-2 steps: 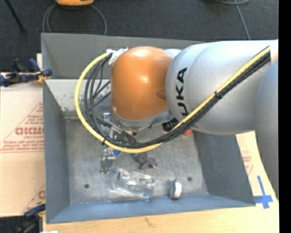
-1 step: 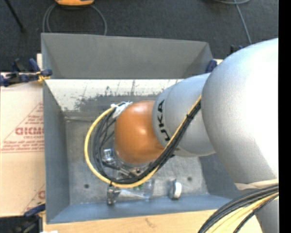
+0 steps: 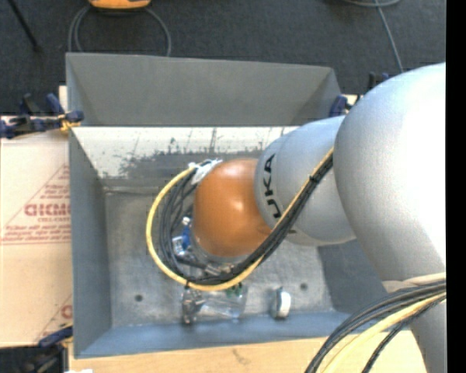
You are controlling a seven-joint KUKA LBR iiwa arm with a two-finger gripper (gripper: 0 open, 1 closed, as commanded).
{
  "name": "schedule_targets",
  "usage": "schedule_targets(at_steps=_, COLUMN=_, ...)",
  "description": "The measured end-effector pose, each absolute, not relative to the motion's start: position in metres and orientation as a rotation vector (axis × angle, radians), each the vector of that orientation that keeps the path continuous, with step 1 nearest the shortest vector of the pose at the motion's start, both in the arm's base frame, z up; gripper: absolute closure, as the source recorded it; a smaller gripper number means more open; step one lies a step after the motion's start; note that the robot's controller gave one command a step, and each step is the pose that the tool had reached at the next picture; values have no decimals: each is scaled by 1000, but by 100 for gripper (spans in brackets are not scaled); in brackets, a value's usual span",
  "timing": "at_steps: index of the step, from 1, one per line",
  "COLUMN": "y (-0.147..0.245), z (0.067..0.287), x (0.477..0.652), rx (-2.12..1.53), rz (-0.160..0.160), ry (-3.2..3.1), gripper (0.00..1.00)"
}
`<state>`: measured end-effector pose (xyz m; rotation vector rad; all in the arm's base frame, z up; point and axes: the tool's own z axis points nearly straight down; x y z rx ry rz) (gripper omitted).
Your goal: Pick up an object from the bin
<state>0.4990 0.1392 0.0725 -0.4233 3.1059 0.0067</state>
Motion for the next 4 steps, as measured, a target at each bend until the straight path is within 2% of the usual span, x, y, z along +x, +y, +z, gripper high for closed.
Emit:
schedule_targets(at_steps=1, y=96, z=95, x=515, rx=-623, rz=-2, ry=3075, gripper=0)
schedule_targets(at_steps=2, y=72, z=91, x=546, rx=-786, rz=1, ry=3038, gripper=0)
schedule_targets(at_steps=3, y=61, z=92, x=596, rx=-952, rz=1, ry=2990, gripper=0)
schedule_targets(at_steps=4, y=101, z=122, x=651, rx=-789, rz=4, ry=3029, gripper=0)
